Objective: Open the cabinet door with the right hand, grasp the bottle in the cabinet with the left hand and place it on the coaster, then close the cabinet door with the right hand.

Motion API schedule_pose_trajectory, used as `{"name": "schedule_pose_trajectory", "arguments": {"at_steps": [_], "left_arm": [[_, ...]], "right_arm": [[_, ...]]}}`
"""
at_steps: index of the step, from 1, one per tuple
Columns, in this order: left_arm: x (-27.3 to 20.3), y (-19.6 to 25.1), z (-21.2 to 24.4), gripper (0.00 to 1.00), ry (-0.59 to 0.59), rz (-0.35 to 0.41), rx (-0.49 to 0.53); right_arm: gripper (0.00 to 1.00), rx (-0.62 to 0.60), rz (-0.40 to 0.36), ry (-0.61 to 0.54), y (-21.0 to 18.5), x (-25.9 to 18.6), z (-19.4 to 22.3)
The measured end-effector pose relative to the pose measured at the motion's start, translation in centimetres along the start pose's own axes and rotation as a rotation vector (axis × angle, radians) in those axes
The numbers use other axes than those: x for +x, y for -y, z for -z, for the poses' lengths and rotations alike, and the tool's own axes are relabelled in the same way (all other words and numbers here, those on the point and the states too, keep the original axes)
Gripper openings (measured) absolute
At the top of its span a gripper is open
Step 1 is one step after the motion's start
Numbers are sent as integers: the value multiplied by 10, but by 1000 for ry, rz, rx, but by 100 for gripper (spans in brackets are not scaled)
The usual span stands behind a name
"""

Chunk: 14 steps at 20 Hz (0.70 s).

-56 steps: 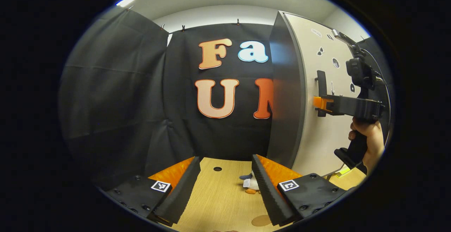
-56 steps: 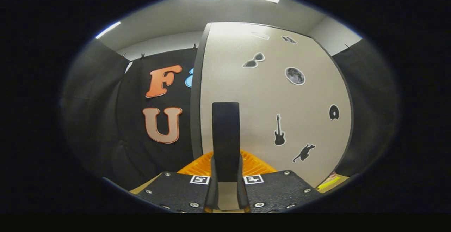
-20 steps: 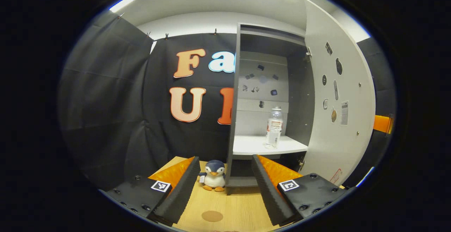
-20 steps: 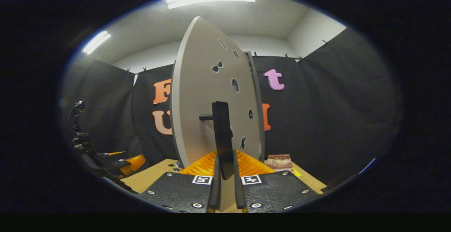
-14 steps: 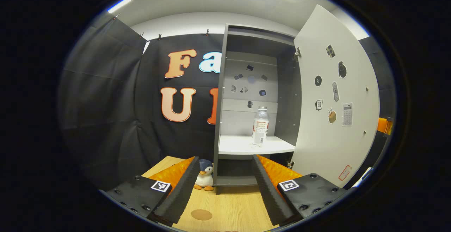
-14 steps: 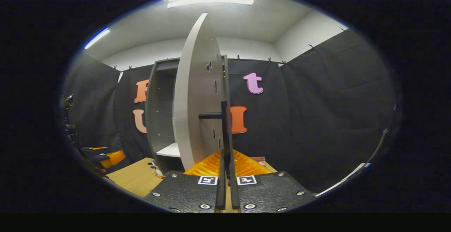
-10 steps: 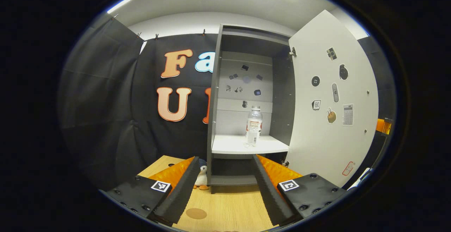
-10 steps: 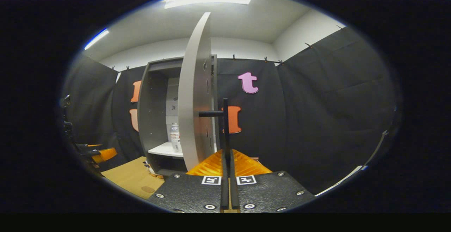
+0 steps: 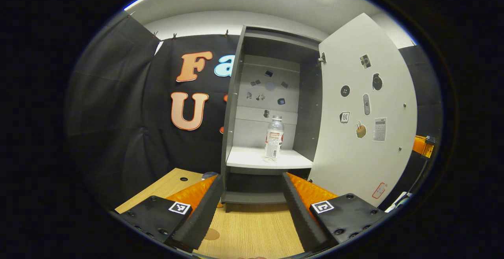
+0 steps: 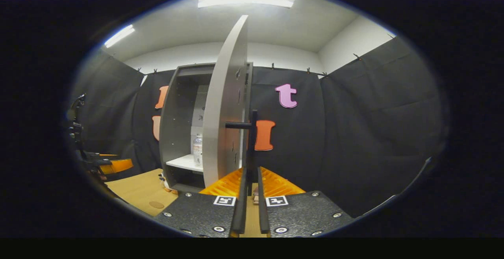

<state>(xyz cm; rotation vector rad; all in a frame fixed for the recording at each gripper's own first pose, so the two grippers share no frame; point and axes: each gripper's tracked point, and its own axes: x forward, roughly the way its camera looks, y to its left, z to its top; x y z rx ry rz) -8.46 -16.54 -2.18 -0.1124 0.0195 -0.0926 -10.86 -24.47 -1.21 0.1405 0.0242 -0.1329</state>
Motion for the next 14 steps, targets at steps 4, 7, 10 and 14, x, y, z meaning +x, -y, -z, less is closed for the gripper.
{"name": "schedule_pose_trajectory", "arguments": {"at_steps": [4, 7, 10, 14], "left_arm": [[7, 6, 7, 95, -29, 30, 25], [25, 13, 12, 95, -38, 58, 45], [49, 13, 11, 95, -32, 91, 36], [93, 10, 8, 96, -33, 141, 32]], "right_arm": [[27, -21, 49, -36, -1, -20, 7], [43, -10, 62, -48, -10, -36, 5], [63, -24, 95, -49, -18, -46, -4], [81, 5, 96, -19, -56, -55, -24]]}}
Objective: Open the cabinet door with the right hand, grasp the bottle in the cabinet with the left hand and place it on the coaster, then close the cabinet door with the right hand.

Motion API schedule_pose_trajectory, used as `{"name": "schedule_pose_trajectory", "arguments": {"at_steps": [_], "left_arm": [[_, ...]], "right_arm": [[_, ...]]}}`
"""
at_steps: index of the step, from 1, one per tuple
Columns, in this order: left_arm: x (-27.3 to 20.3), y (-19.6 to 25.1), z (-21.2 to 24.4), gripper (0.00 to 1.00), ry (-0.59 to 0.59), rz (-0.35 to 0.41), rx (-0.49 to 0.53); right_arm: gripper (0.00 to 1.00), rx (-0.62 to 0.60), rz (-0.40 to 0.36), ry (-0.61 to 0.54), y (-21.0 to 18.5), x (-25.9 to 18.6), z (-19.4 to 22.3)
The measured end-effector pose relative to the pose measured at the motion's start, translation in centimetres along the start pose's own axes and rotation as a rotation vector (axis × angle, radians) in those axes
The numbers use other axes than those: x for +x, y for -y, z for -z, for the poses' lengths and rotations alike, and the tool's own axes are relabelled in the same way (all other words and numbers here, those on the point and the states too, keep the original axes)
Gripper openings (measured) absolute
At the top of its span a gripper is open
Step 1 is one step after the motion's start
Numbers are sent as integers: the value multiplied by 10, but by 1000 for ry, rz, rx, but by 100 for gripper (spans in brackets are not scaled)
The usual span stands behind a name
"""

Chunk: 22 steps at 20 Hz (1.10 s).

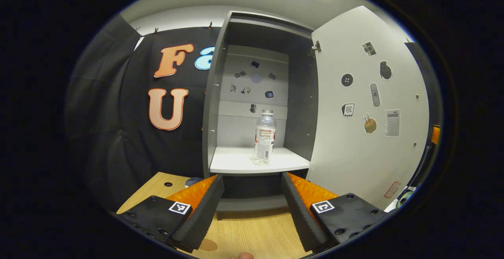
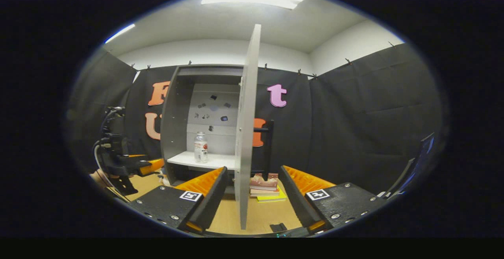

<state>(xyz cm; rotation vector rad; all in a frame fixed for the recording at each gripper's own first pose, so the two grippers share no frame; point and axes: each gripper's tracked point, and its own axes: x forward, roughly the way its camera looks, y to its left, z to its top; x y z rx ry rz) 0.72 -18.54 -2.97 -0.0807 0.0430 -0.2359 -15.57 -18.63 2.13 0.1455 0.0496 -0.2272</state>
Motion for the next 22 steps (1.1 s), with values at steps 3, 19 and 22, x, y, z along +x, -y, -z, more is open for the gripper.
{"name": "schedule_pose_trajectory", "arguments": {"at_steps": [3, 19, 22], "left_arm": [[36, -4, -3, 96, 7, 57, -9], [165, 32, -15, 96, 96, 395, 61], [184, 36, -15, 96, 100, 389, 63]], "right_arm": [[86, 36, -10, 23, -37, 8, -8], [93, 55, -45, -18, -161, 128, 36], [93, 11, -43, -19, -161, 143, 34]]}}
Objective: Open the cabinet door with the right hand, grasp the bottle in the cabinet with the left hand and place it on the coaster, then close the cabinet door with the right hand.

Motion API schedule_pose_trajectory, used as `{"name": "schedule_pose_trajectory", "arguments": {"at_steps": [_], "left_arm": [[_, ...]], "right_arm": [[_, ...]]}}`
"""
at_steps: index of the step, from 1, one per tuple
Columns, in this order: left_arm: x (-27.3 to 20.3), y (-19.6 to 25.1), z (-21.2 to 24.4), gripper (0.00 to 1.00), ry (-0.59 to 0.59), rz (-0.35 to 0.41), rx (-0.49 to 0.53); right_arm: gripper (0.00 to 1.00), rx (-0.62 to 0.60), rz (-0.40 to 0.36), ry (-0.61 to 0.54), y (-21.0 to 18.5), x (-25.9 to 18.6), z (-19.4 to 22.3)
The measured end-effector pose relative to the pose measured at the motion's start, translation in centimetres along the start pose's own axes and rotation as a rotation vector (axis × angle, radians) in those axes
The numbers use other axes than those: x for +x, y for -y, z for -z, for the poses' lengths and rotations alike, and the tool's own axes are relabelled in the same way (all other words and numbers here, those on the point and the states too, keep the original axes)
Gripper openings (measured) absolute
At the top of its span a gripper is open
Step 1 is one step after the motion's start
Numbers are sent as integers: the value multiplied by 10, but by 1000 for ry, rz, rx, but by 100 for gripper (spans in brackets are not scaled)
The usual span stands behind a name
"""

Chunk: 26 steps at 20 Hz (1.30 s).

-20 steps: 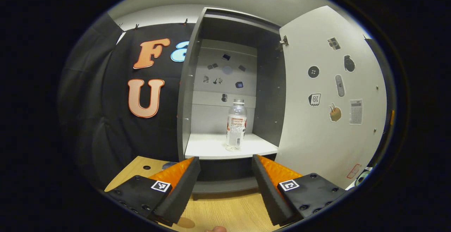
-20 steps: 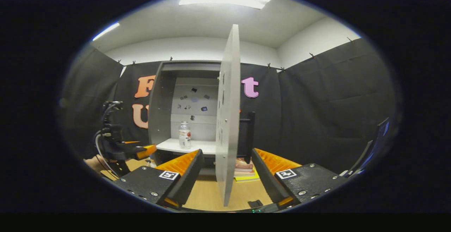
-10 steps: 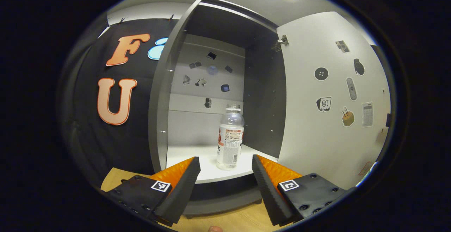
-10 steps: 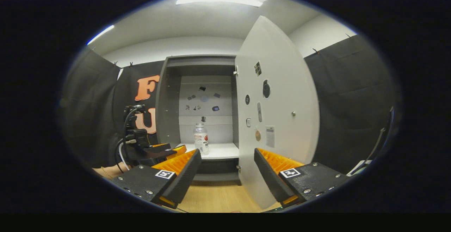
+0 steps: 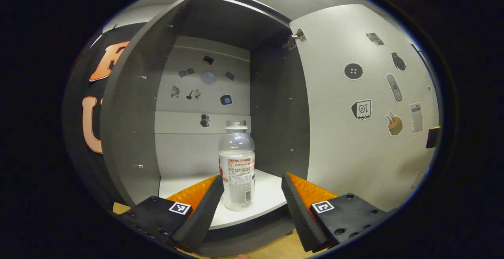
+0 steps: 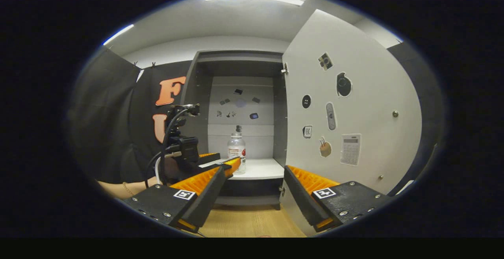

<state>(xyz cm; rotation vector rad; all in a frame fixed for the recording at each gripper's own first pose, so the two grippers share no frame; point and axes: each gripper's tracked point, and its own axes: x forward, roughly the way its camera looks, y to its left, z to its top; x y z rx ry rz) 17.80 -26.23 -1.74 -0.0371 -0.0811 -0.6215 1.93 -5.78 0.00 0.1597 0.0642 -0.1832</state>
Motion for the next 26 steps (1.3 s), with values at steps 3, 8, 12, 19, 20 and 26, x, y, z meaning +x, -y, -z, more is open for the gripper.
{"name": "schedule_pose_trajectory", "arguments": {"at_steps": [3, 8, 12, 19, 20, 26], "left_arm": [[20, -14, 5, 96, -16, -37, -29], [58, -33, 17, 96, -57, -60, -66], [64, -31, 18, 96, -56, -56, -53], [69, -21, 28, 94, -82, -44, -37], [68, -20, 28, 87, -82, -46, -35], [69, -20, 29, 83, -90, -68, -7]], "right_arm": [[93, -25, -2, 8, 2, 8, -1], [89, -5, -19, -6, 3, 28, 6], [93, -4, -38, -40, 1, 39, 21], [93, 19, -32, -57, 13, 48, 23], [89, 17, -29, -55, 15, 49, 22], [89, -1, -42, -61, 20, 46, 25]]}}
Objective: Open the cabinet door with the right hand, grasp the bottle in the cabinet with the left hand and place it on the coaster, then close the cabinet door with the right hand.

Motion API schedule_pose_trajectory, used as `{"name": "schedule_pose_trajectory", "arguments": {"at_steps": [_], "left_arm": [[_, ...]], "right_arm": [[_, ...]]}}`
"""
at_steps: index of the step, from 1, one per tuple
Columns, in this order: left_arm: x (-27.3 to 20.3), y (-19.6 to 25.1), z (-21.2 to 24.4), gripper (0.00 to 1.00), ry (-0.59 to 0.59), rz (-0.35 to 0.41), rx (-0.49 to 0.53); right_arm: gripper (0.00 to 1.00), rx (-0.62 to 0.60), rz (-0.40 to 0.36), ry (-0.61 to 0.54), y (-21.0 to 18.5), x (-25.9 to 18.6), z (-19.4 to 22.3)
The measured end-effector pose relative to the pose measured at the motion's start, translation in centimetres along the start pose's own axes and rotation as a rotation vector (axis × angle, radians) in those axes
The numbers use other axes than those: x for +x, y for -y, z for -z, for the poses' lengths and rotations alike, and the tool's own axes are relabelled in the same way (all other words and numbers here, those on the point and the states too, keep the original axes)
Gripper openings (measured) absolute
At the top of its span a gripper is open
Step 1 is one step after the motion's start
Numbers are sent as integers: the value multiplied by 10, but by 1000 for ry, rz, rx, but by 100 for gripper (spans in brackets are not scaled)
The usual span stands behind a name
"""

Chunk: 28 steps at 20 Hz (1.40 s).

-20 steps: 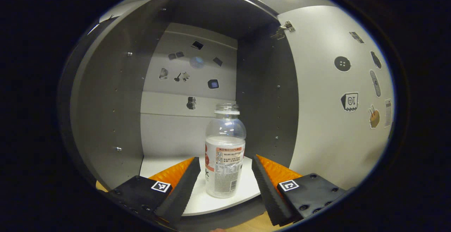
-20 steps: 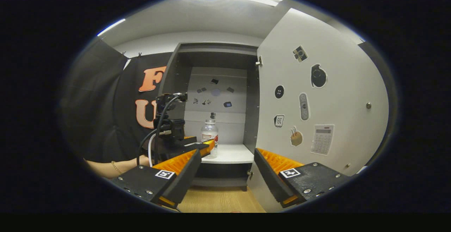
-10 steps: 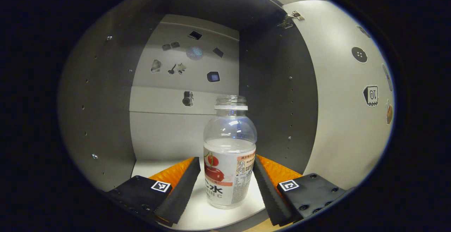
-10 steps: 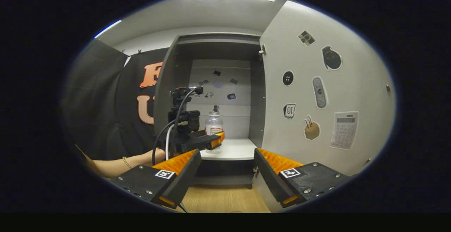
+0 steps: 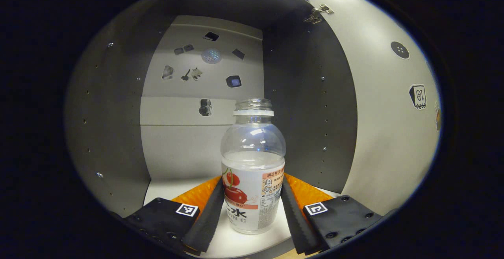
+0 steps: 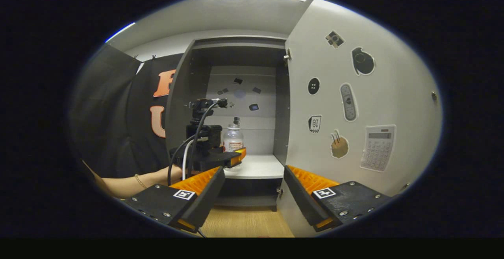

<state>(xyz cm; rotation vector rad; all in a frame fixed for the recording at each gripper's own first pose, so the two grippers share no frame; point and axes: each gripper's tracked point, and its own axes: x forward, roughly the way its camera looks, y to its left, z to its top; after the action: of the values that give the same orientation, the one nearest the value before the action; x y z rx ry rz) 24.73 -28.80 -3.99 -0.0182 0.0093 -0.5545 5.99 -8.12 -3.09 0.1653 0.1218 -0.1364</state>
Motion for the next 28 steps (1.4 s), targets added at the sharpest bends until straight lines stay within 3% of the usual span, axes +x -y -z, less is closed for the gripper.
{"name": "schedule_pose_trajectory", "arguments": {"at_steps": [6, 9, 10, 15, 17, 28], "left_arm": [[-23, -1, -8, 83, 36, -32, -6], [-56, -4, -11, 82, 53, -68, -5], [-70, -4, -9, 82, 53, -82, -2], [-139, -13, -3, 82, 54, -155, 17], [-162, -17, -3, 82, 58, -176, 14], [-235, -46, 16, 83, 31, -172, -3]], "right_arm": [[93, 6, -56, 0, -4, -14, 2], [89, -13, -96, -1, -8, -26, 6], [93, -20, -112, 0, -10, -29, 8], [89, -14, -192, -14, -23, -47, 19], [93, -10, -213, -25, -31, -54, 23], [93, -10, -175, -12, -78, -81, 21]]}}
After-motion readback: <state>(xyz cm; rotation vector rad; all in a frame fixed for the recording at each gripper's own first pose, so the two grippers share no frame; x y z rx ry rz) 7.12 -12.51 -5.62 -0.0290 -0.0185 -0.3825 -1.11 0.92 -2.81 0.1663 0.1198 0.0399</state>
